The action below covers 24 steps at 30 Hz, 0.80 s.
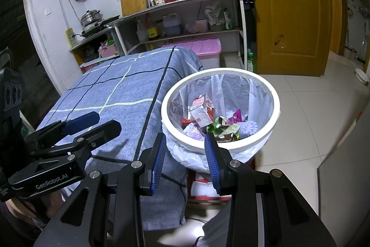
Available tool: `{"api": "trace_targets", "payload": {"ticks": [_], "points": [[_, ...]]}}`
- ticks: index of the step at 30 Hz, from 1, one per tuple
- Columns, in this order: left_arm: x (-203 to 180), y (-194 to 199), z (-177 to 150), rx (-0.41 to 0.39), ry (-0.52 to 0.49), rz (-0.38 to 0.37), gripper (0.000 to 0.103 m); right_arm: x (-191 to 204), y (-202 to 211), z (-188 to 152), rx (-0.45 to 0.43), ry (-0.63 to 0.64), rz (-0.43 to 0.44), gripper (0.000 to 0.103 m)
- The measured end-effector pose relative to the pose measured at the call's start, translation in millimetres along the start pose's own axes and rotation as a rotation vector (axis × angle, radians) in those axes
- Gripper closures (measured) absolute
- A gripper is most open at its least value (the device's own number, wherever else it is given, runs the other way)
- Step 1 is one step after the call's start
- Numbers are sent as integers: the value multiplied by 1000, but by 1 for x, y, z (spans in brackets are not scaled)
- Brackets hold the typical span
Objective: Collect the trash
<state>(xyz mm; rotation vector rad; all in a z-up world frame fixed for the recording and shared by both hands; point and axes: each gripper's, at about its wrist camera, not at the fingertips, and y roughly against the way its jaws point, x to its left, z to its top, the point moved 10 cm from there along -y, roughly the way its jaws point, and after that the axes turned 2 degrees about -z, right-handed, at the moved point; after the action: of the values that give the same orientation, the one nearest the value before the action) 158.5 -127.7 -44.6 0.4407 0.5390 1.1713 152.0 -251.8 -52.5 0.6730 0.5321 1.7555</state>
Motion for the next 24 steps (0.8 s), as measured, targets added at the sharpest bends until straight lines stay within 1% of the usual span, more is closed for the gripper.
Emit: {"api": "trace_targets", "payload": {"ticks": [24], "points": [[3,0,-1,2,-1,14,39,2,2,-2,2,2,-2,67]]}}
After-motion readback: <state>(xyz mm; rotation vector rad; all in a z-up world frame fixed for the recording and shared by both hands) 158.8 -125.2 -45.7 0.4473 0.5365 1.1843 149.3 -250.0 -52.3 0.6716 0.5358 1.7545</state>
